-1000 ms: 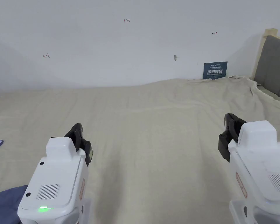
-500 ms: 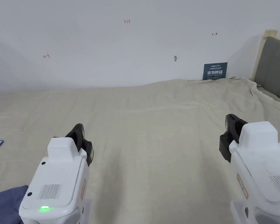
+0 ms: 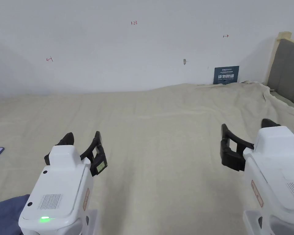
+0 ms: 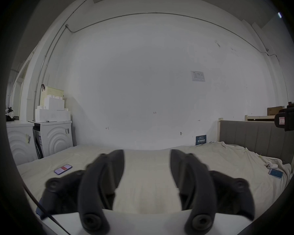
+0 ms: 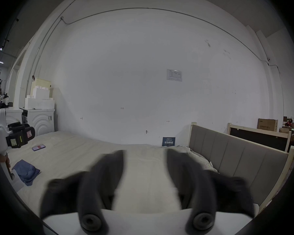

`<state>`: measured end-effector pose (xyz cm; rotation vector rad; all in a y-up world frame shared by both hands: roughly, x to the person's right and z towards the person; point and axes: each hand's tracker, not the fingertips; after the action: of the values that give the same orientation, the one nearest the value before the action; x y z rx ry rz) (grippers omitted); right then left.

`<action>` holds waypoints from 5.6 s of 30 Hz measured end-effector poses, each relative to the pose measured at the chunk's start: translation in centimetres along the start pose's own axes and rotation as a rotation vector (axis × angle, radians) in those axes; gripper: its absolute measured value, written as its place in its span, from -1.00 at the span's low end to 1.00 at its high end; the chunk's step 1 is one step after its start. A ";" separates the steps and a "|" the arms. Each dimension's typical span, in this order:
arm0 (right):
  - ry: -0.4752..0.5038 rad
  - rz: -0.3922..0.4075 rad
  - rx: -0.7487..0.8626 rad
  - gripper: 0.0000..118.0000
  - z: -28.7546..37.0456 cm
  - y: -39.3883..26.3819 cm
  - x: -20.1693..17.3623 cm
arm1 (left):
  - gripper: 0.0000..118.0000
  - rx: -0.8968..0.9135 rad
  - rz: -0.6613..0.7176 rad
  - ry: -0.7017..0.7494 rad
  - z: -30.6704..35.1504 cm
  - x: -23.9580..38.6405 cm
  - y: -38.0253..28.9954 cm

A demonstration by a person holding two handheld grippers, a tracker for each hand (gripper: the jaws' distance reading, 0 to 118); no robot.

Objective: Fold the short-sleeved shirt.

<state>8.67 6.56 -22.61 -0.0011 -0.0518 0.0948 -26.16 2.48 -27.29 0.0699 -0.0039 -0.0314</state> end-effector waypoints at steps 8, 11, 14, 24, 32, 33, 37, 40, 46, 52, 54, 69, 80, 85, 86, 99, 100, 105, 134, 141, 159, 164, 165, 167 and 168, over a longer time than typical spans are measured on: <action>-0.007 -0.010 0.014 1.00 0.0 0.1 0.0 | 1.00 0.003 -0.007 -0.006 0.0 -0.1 0.0; -0.007 -0.010 0.019 1.00 0.2 0.2 -0.2 | 1.00 0.010 -0.007 -0.002 0.1 -0.1 0.1; -0.006 -0.012 0.022 1.00 0.2 0.2 -0.2 | 1.00 0.013 -0.002 -0.006 0.1 -0.2 0.1; -0.008 -0.015 0.027 1.00 0.4 0.2 -0.2 | 1.00 0.021 -0.012 0.004 0.1 -0.5 0.3; -0.014 -0.013 0.030 1.00 0.3 0.0 -0.2 | 1.00 0.029 -0.017 0.009 0.0 -0.4 0.4; -0.014 -0.011 0.028 1.00 0.3 0.0 -0.2 | 1.00 0.032 -0.016 0.009 0.0 -0.4 0.4; -0.015 -0.006 0.032 1.00 0.3 -0.1 -0.3 | 1.00 0.034 -0.011 0.015 0.0 -0.4 0.4; -0.016 -0.011 0.035 1.00 0.3 -0.1 -0.2 | 1.00 0.031 -0.013 0.017 0.1 -0.4 0.4; -0.021 -0.013 0.045 1.00 0.4 -0.1 -0.2 | 1.00 0.041 -0.014 0.023 0.1 -0.5 0.4; -0.019 -0.011 0.046 1.00 0.4 -0.2 -0.2 | 1.00 0.043 -0.015 0.025 0.2 -0.6 0.4; -0.018 -0.010 0.048 1.00 0.5 -0.2 -0.2 | 1.00 0.042 -0.014 0.026 0.3 -0.6 0.4; -0.020 -0.010 0.057 1.00 0.6 -0.2 -0.3 | 1.00 0.043 -0.004 0.022 0.2 -0.8 0.3; -0.020 -0.009 0.054 1.00 0.6 -0.2 -0.3 | 1.00 0.046 -0.002 0.025 0.3 -0.8 0.3; -0.023 -0.005 0.056 1.00 0.6 -0.2 -0.3 | 1.00 0.044 -0.001 0.021 0.2 -0.8 0.4; -0.023 -0.005 0.055 1.00 0.6 -0.2 -0.3 | 1.00 0.046 -0.002 0.022 0.2 -0.7 0.4; -0.013 -0.005 0.056 1.00 0.8 -0.2 -0.1 | 1.00 0.043 -0.004 0.023 0.4 -0.9 0.3; -0.012 -0.006 0.056 1.00 0.8 -0.2 -0.1 | 1.00 0.045 -0.003 0.023 0.4 -0.9 0.3; -0.011 -0.008 0.056 1.00 0.8 -0.1 -0.2 | 1.00 0.046 -0.004 0.024 0.4 -0.9 0.2; -0.123 -0.281 -0.476 1.00 -2.4 2.3 -0.1 | 1.00 0.060 0.022 0.027 0.5 -1.5 0.9; -0.130 -0.288 -0.463 0.99 -2.2 2.6 -0.4 | 1.00 0.060 0.019 0.027 0.5 -1.6 0.9; -0.083 -0.137 -0.134 0.99 -1.3 0.6 -1.3 | 1.00 0.067 0.021 0.021 0.7 -1.5 1.1; -0.081 -0.104 -0.027 1.00 -1.2 -0.4 -1.3 | 1.00 0.074 0.013 0.021 0.7 -1.4 1.2; -0.089 -0.100 -0.013 1.00 -1.2 -0.5 -1.2 | 1.00 0.076 0.012 0.023 0.7 -1.4 1.2; -0.083 -0.088 0.001 1.00 -1.1 -0.6 -1.1 | 1.00 0.079 0.014 0.025 0.8 -1.4 1.3; -0.076 -0.081 0.006 1.00 -1.1 -0.7 -1.1 | 1.00 0.079 0.015 0.023 0.8 -1.4 1.3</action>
<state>7.73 5.81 -23.72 0.0108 -0.1273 0.0135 -27.48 3.75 -26.44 0.1490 0.0173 -0.0154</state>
